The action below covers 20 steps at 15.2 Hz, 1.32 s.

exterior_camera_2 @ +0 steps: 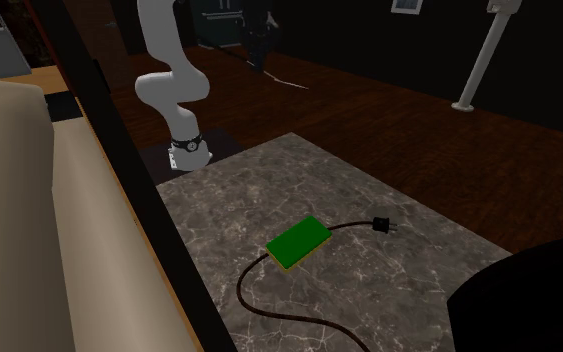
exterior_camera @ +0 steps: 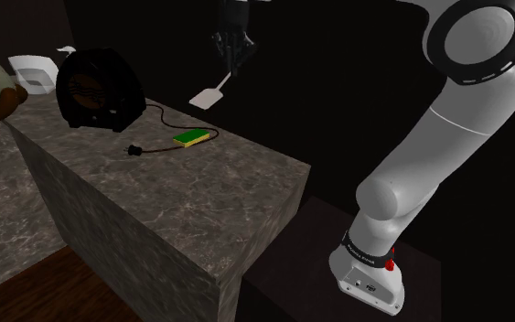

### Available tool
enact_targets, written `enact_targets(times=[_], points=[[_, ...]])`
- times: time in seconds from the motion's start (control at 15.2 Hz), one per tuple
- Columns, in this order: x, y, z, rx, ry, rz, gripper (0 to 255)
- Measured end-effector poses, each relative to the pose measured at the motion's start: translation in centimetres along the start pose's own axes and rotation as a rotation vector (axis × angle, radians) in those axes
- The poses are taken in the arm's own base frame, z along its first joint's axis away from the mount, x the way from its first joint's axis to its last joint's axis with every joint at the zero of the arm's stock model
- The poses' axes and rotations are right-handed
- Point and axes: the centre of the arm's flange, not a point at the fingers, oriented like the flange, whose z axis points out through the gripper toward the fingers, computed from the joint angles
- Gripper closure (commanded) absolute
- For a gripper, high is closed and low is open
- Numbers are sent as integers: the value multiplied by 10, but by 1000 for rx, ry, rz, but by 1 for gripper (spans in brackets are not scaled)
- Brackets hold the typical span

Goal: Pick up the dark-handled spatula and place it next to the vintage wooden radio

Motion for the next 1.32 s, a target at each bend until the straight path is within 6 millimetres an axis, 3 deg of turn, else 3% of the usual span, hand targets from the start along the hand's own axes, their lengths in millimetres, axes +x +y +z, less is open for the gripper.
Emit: enact_targets(times=[0.4, 0.66, 0.79, 1.32], points=[[3, 0, -29, 0, 0, 0, 255], [7, -42, -36, 0, 0, -2, 255], [7, -51, -26, -2, 0, 0, 255], [5, -54, 15, -1, 0, 0, 255]])
